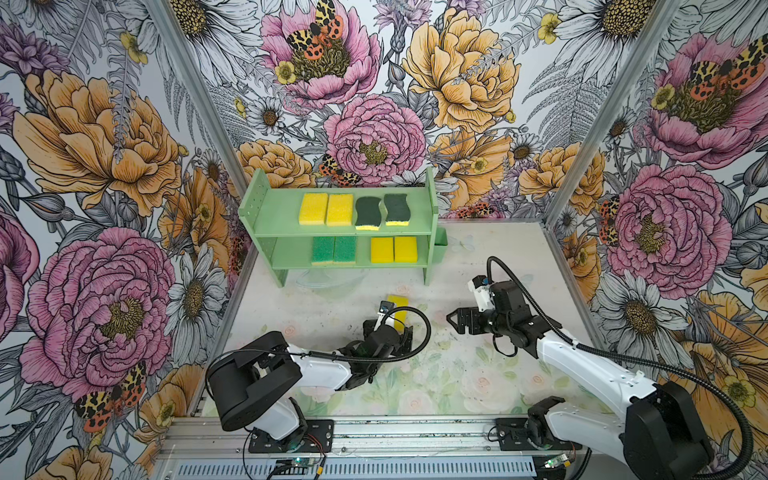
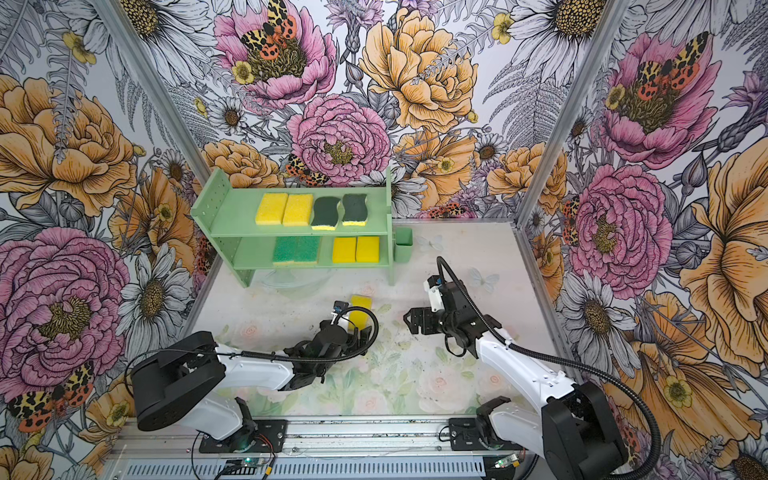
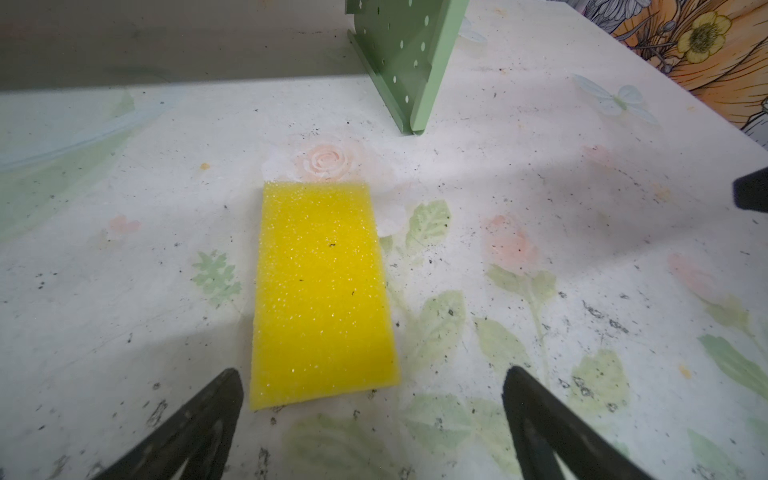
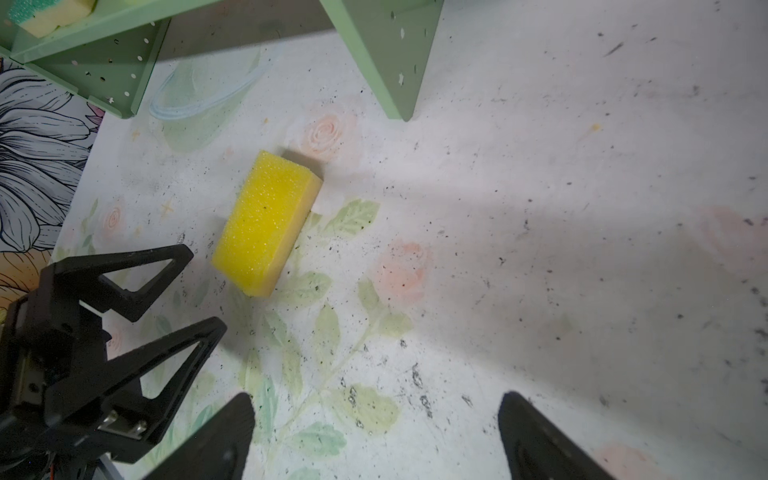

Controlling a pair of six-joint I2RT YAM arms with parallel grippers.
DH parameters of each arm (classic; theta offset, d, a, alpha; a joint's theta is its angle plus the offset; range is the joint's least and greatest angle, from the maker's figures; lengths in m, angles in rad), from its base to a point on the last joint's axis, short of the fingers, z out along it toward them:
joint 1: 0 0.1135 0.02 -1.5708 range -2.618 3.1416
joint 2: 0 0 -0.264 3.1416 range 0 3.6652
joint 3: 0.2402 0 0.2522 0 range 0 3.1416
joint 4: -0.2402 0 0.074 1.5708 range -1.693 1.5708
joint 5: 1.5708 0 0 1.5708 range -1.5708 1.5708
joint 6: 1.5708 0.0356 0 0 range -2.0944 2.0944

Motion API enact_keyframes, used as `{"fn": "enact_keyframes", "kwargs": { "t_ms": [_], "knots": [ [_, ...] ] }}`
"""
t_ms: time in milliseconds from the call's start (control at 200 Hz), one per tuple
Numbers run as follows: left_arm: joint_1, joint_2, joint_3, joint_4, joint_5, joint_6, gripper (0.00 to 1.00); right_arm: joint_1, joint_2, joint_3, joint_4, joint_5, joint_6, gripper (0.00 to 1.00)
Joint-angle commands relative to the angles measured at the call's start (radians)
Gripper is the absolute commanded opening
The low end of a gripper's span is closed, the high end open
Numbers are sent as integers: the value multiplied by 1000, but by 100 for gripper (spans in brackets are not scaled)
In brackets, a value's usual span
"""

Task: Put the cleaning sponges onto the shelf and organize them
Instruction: 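Open the left gripper and draw it back toward the remaining yellow sponge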

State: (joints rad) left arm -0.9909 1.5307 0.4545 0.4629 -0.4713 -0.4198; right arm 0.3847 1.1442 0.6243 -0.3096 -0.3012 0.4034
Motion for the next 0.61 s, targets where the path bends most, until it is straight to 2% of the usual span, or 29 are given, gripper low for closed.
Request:
{"fn": "enact_keyframes", "kwargs": {
  "t_ms": [0,600],
  "knots": [
    [-10,31,21,95,-47,4,99,-9,-17,-11,5,1,0,94],
    [-10,205,0,262,-112,-25,99,-17,4,-11,9,2,-7,94]
  ]
}}
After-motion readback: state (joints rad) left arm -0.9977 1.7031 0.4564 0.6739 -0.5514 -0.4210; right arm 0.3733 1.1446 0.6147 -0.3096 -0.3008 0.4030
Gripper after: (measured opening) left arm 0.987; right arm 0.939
